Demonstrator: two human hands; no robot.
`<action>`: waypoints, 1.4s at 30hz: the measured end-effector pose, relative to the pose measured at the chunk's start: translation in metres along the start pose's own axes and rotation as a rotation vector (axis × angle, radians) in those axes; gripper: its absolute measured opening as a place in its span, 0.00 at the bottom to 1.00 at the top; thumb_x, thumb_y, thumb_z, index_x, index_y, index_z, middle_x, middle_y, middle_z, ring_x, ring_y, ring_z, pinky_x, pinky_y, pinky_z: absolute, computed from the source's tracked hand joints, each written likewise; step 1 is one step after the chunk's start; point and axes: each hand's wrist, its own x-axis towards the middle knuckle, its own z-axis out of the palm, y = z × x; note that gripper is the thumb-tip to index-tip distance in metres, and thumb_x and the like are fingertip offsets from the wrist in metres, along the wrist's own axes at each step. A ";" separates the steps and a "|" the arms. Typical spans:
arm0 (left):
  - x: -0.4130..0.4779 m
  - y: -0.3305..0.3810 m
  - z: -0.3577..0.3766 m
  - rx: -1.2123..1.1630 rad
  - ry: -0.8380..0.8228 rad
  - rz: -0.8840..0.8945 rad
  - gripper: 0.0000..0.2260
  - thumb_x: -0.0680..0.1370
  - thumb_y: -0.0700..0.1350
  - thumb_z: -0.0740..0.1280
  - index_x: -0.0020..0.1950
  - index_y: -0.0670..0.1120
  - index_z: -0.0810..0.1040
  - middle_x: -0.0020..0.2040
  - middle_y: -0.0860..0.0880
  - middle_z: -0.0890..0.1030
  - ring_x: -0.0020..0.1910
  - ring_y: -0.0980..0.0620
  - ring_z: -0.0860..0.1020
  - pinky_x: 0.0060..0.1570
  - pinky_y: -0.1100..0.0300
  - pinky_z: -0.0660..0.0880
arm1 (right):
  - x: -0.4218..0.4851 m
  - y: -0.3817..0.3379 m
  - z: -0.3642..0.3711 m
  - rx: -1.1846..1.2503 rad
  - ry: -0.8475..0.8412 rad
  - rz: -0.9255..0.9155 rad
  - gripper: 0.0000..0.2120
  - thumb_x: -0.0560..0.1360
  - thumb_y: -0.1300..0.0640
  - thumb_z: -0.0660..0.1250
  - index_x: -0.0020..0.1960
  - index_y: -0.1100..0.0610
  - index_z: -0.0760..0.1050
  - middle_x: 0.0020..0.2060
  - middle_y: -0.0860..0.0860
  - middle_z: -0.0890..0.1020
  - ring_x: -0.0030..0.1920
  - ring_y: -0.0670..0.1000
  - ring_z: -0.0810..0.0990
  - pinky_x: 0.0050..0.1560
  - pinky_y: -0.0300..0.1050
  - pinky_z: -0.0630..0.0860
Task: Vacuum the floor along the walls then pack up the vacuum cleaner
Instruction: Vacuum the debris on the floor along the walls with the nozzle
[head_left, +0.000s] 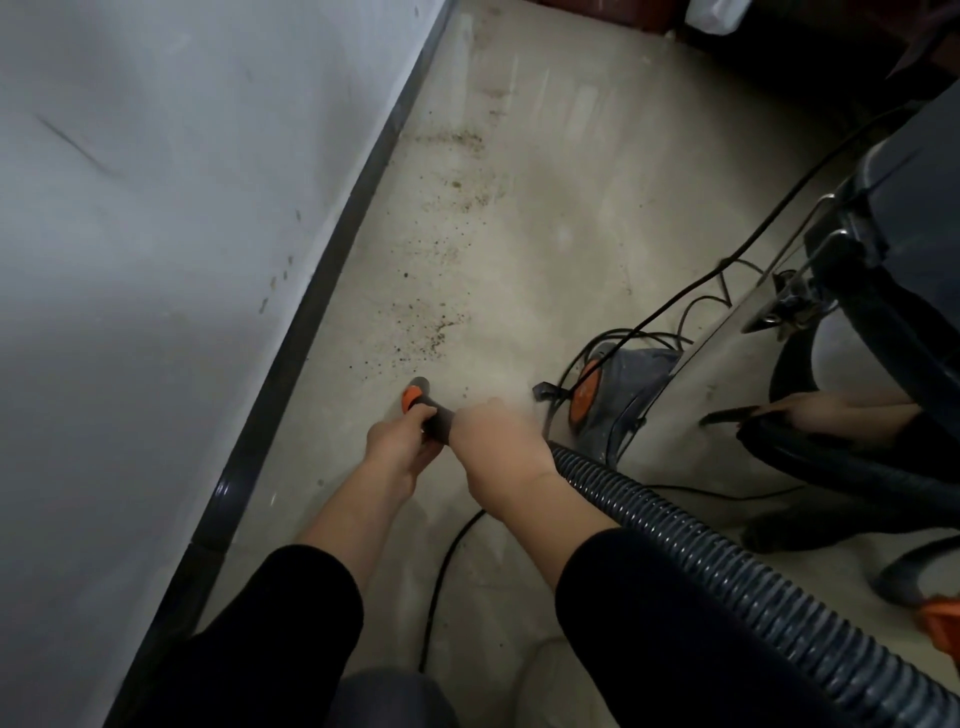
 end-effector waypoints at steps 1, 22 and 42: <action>0.001 0.003 -0.003 0.000 0.008 0.003 0.18 0.78 0.36 0.66 0.67 0.33 0.71 0.57 0.33 0.79 0.48 0.42 0.81 0.39 0.57 0.78 | 0.003 -0.002 -0.001 0.006 0.001 -0.006 0.16 0.77 0.67 0.62 0.64 0.63 0.69 0.59 0.58 0.75 0.61 0.58 0.71 0.54 0.47 0.71; 0.012 0.028 -0.045 -0.046 0.100 0.041 0.18 0.79 0.38 0.65 0.68 0.35 0.72 0.59 0.34 0.78 0.55 0.43 0.79 0.42 0.58 0.77 | 0.037 -0.036 -0.006 -0.007 0.034 -0.126 0.16 0.77 0.67 0.62 0.64 0.64 0.69 0.58 0.59 0.76 0.60 0.58 0.72 0.53 0.48 0.72; -0.011 0.029 -0.012 -0.106 0.005 -0.164 0.19 0.80 0.46 0.65 0.68 0.37 0.72 0.62 0.38 0.78 0.58 0.44 0.79 0.37 0.56 0.78 | 0.016 -0.005 -0.017 0.004 0.043 -0.129 0.16 0.77 0.66 0.61 0.64 0.65 0.69 0.59 0.59 0.75 0.59 0.58 0.72 0.53 0.48 0.72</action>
